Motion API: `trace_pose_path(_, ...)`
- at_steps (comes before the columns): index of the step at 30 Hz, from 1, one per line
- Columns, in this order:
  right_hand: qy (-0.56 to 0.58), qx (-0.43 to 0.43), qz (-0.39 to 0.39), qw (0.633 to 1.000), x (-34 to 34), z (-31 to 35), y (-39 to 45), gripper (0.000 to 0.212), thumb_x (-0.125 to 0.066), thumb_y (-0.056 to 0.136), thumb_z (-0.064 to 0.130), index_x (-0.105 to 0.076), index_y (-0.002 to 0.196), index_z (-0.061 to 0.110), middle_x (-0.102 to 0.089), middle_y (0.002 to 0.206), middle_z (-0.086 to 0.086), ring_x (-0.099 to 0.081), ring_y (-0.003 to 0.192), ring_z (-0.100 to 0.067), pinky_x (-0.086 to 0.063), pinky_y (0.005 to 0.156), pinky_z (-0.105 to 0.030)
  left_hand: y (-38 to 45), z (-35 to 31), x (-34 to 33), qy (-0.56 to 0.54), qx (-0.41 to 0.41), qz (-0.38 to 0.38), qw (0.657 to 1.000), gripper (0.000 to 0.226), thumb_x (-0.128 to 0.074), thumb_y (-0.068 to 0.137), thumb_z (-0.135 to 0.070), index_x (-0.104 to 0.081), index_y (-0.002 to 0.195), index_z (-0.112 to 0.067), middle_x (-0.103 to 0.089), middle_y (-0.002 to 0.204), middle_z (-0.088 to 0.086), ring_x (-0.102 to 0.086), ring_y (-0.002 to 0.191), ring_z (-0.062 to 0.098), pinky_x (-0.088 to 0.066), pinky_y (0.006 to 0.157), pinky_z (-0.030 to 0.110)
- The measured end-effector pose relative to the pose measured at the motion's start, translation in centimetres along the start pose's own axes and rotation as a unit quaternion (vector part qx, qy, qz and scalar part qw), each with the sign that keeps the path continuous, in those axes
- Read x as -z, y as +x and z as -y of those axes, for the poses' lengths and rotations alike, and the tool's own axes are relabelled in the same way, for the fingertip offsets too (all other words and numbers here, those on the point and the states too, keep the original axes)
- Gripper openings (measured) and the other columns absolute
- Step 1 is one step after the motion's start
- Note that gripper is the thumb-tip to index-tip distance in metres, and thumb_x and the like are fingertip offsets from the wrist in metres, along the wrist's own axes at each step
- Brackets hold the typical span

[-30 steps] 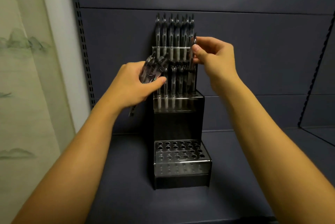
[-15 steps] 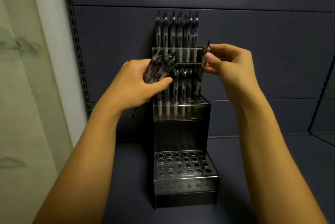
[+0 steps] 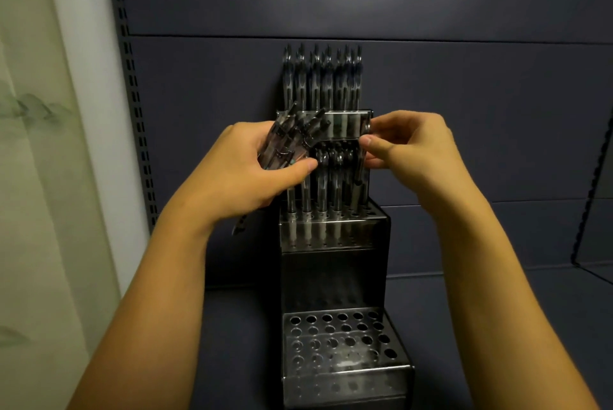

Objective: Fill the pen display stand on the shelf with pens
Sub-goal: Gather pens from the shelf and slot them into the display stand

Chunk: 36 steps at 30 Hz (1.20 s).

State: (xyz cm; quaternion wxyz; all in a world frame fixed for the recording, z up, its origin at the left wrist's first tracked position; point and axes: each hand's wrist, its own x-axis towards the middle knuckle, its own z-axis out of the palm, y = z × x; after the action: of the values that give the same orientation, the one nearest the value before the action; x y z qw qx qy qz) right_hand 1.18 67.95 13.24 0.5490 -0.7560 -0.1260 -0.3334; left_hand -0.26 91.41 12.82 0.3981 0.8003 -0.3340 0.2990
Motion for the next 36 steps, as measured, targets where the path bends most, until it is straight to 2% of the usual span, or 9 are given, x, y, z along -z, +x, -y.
trace_pose_path(3,-0.042,-0.004,0.011,0.999,0.3,0.3,0.0,0.013,-0.082,0.085,0.012,-0.072,0.092,0.016,-0.075,0.08,-0.003,-0.076,0.07,-0.014,-0.064,0.073,-0.032,0.1,0.4,-0.2,0.011,0.001,0.019,1.0,0.024,-0.076,0.083,-0.036,-0.064,0.077,-0.017,-0.058,0.06,0.004,-0.052,0.05,0.013,-0.045,0.051,0.025)
trace_pose_path(8,-0.129,-0.037,0.095,0.986,0.0,0.7,-0.8,0.014,-0.083,0.082,0.012,-0.071,0.087,0.012,-0.076,0.072,-0.006,-0.075,0.064,-0.013,-0.064,0.073,-0.03,0.0,0.7,-0.4,0.009,0.017,0.073,0.997,0.025,-0.076,0.083,-0.031,-0.06,0.074,-0.014,-0.052,0.053,-0.008,-0.049,0.047,0.007,-0.042,0.049,0.02)
trace_pose_path(13,-0.175,-0.051,0.107,0.977,0.0,0.9,-0.9,0.015,-0.082,0.084,0.019,-0.072,0.085,0.008,-0.076,0.071,-0.008,-0.075,0.063,-0.016,-0.064,0.073,-0.033,0.0,0.8,-0.1,0.036,0.035,0.112,0.992,0.026,-0.077,0.082,-0.034,-0.059,0.071,-0.019,-0.056,0.055,-0.006,-0.053,0.047,0.008,-0.044,0.048,0.023)
trace_pose_path(25,-0.223,-0.059,0.13,0.964,0.5,1.5,-1.3,0.025,-0.082,0.083,0.033,-0.075,0.081,0.008,-0.075,0.067,-0.006,-0.073,0.058,-0.013,-0.06,0.056,-0.022,-0.4,0.2,0.3,0.083,0.061,0.152,0.983,0.027,-0.077,0.085,-0.033,-0.059,0.07,-0.021,-0.057,0.053,-0.007,-0.054,0.046,0.008,-0.045,0.049,0.024)
trace_pose_path(28,-0.237,0.005,0.084,0.968,1.2,2.0,-1.4,0.026,-0.085,0.077,0.041,-0.077,0.076,0.016,-0.073,0.06,-0.001,-0.07,0.053,-0.008,-0.056,0.054,-0.02,-0.5,-0.1,0.2,0.089,0.066,0.169,0.979,0.023,-0.077,0.086,-0.032,-0.061,0.072,-0.023,-0.059,0.053,-0.008,-0.055,0.045,0.005,-0.044,0.046,0.02)
trace_pose_path(30,-0.164,0.097,0.036,0.981,1.3,2.2,-1.5,0.022,-0.084,0.079,0.039,-0.077,0.077,0.019,-0.071,0.059,0.002,-0.066,0.05,-0.006,-0.049,0.048,-0.016,-0.6,-0.2,0.1,0.1,0.071,0.178,0.976,0.021,-0.077,0.087,-0.031,-0.062,0.073,-0.025,-0.059,0.053,-0.011,-0.053,0.043,0.002,-0.041,0.045,0.016)
trace_pose_path(32,-0.074,0.156,0.056,0.983,0.9,2.5,-1.9,0.016,-0.083,0.082,0.035,-0.077,0.08,0.021,-0.07,0.06,0.007,-0.062,0.052,-0.003,-0.045,0.048,-0.013,-0.6,-0.2,0.1,0.11,0.077,0.185,0.973,0.02,-0.078,0.086,-0.031,-0.062,0.075,-0.023,-0.059,0.053,-0.013,-0.053,0.043,0.001,-0.04,0.044,0.016)
trace_pose_path(34,-0.054,0.182,0.106,0.976,0.4,2.5,-2.3,0.016,-0.082,0.082,0.037,-0.079,0.084,0.022,-0.071,0.065,0.009,-0.061,0.057,-0.004,-0.047,0.051,-0.02,-0.6,-0.1,-0.1,0.126,0.078,0.191,0.97,0.019,-0.078,0.085,-0.032,-0.063,0.076,-0.023,-0.06,0.054,-0.014,-0.054,0.045,0.001,-0.04,0.044,0.015)
trace_pose_path(36,-0.084,0.193,0.153,0.966,-0.3,2.5,-2.6,0.021,-0.082,0.078,0.045,-0.08,0.087,0.026,-0.074,0.076,0.003,-0.067,0.068,-0.018,-0.055,0.061,-0.037,-0.7,-0.1,-0.2,0.14,0.079,0.193,0.968,0.019,-0.078,0.085,-0.033,-0.064,0.076,-0.024,-0.061,0.056,-0.013,-0.055,0.046,0.001,-0.039,0.044,0.014)
